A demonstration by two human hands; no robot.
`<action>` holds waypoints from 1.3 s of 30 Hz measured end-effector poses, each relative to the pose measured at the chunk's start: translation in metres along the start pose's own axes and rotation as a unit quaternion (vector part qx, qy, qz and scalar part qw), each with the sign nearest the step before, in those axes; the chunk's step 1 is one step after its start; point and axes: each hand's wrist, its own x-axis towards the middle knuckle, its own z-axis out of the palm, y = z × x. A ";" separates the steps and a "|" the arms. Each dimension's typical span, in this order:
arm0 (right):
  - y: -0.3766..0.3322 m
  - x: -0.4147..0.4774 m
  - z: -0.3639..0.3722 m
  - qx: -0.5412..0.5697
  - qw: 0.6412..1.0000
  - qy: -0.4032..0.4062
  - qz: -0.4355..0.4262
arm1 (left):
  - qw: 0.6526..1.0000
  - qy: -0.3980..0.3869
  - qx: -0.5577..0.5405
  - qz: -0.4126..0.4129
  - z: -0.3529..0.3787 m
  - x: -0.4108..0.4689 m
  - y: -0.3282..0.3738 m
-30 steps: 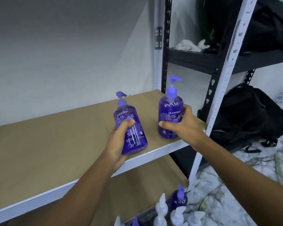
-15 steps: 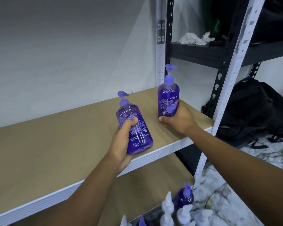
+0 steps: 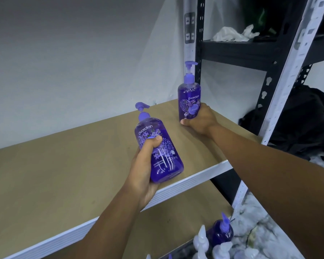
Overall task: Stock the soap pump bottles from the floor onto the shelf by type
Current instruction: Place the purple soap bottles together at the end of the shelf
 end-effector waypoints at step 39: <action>0.025 -0.089 -0.052 -0.368 0.921 -0.120 -0.046 | 0.910 0.039 0.354 0.212 0.024 0.025 0.002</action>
